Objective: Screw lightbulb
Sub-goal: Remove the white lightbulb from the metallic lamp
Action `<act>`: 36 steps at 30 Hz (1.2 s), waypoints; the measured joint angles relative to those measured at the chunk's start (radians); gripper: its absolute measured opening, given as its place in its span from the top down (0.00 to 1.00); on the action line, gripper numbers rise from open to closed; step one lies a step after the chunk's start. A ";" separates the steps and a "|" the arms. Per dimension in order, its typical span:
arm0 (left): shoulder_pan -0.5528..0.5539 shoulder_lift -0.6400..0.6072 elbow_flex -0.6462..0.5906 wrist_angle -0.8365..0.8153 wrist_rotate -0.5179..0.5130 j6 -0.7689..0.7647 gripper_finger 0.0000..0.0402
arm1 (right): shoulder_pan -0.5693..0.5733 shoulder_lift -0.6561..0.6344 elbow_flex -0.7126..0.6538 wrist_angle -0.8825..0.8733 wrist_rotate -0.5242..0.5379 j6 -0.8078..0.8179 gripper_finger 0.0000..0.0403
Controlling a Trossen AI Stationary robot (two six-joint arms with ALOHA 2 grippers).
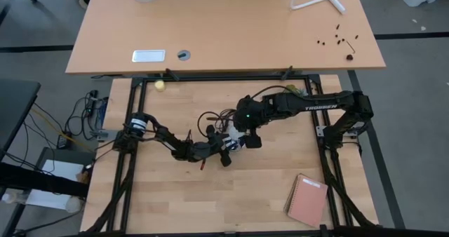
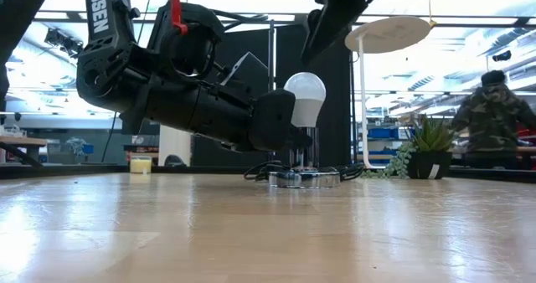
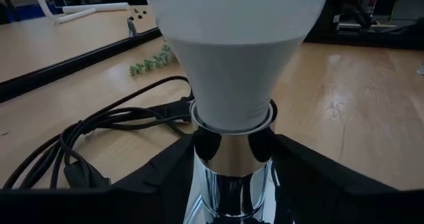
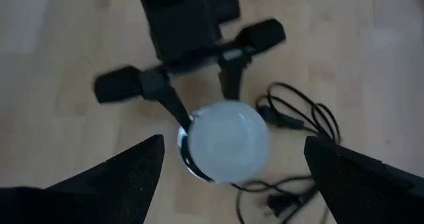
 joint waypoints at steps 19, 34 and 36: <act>0.010 0.000 0.000 -0.007 -0.009 0.052 0.51 | -0.007 0.000 0.035 -0.067 0.078 0.182 0.07; 0.010 0.000 0.000 -0.007 0.008 0.048 0.51 | 0.029 0.041 0.044 -0.078 0.101 0.209 0.07; 0.010 0.000 0.000 -0.008 0.008 0.048 0.51 | 0.030 0.058 0.043 -0.074 0.098 0.208 0.07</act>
